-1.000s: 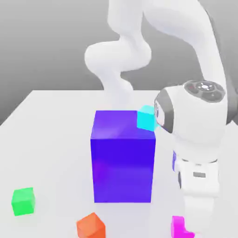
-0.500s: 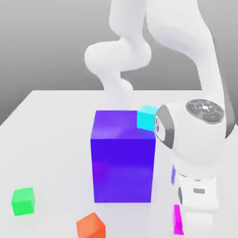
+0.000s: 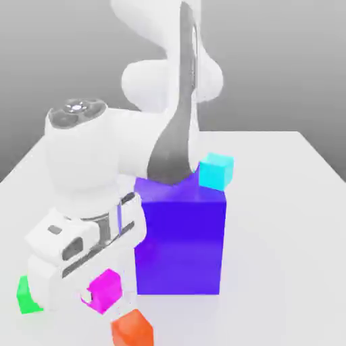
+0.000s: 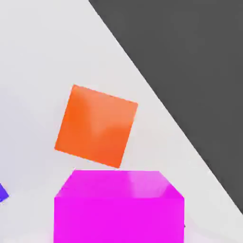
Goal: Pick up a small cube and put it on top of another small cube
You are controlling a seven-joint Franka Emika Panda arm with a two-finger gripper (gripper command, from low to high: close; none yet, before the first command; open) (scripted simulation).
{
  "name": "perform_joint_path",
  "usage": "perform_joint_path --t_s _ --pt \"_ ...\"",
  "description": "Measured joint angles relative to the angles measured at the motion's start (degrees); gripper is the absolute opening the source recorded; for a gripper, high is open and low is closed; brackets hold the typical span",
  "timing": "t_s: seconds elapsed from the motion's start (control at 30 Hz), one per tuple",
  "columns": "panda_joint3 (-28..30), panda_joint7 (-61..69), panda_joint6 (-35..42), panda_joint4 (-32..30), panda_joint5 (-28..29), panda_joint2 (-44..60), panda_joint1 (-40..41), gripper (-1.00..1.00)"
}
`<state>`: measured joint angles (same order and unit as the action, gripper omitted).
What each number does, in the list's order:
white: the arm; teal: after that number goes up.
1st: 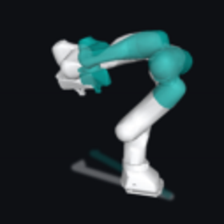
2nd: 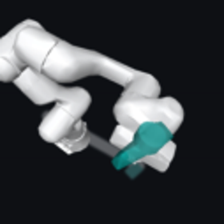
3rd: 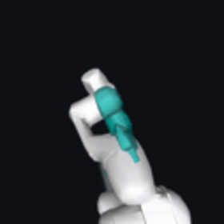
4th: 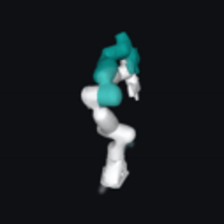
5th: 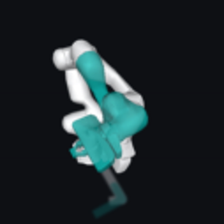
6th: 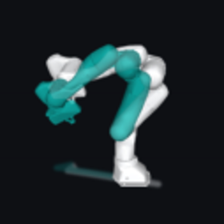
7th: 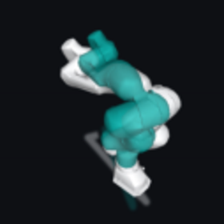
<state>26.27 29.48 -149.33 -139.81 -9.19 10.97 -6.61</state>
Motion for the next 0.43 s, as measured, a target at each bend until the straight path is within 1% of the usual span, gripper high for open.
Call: perform_joint_path --t_s 0.17,0.23,0.33,0.37,0.43 --pt "5.86 0.52 0.56 -1.62 -0.16 -1.86 5.36 -1.00" --pt "4.92 2.89 -1.51 -1.52 -3.39 0.75 7.19 -1.00" --pt "0.67 7.61 -5.93 -0.98 -9.93 6.51 10.70 -1.00" --pt "-0.23 8.51 -6.78 -0.86 -11.18 7.63 11.41 1.00" --pt "-0.23 8.51 -6.78 -0.86 -11.18 7.63 11.41 1.00"
